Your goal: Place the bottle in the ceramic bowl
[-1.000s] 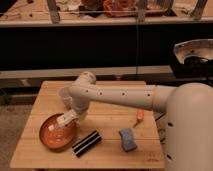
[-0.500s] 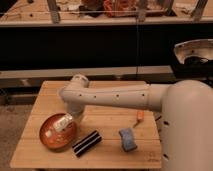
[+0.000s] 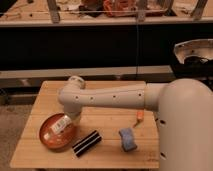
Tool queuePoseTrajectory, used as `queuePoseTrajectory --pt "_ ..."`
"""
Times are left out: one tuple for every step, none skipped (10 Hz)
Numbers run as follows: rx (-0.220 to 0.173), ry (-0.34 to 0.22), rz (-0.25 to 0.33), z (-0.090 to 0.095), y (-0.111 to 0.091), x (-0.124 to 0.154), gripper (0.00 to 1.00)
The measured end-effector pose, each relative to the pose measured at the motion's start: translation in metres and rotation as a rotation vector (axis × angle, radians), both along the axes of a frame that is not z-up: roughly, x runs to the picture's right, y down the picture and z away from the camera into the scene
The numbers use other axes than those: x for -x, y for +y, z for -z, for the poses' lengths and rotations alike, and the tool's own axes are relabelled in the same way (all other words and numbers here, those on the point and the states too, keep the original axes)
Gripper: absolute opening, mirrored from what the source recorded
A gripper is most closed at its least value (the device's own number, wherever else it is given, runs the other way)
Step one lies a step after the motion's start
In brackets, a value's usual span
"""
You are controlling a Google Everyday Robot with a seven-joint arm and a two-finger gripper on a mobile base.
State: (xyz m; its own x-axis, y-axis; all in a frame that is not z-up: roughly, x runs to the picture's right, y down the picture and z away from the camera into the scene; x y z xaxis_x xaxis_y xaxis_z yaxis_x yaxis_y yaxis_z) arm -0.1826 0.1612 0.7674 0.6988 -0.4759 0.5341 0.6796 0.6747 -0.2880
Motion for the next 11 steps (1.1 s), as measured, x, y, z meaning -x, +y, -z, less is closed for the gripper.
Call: queuePoseTrajectory --pt "-0.002 -0.007 0.009 0.000 0.001 0.002 0.00" --pt "-0.005 -0.015 0.019 0.001 0.002 0.004 0.00" --pt "-0.007 -0.020 0.026 0.000 0.003 0.005 0.00" --pt "-0.010 -0.029 0.035 0.001 0.005 0.007 0.00" --pt "-0.013 -0.035 0.044 0.001 0.006 0.008 0.00" --pt "-0.014 -0.041 0.052 0.001 0.007 0.009 0.00" --pt "-0.018 -0.051 0.064 0.002 0.009 0.012 0.00" --pt "-0.018 -0.058 0.070 0.002 0.010 0.015 0.00" --pt "-0.022 -0.063 0.078 0.002 0.011 0.016 0.00" --pt "-0.024 -0.068 0.084 0.002 0.012 0.016 0.00" --pt "-0.027 -0.077 0.094 0.001 0.013 0.018 0.00"
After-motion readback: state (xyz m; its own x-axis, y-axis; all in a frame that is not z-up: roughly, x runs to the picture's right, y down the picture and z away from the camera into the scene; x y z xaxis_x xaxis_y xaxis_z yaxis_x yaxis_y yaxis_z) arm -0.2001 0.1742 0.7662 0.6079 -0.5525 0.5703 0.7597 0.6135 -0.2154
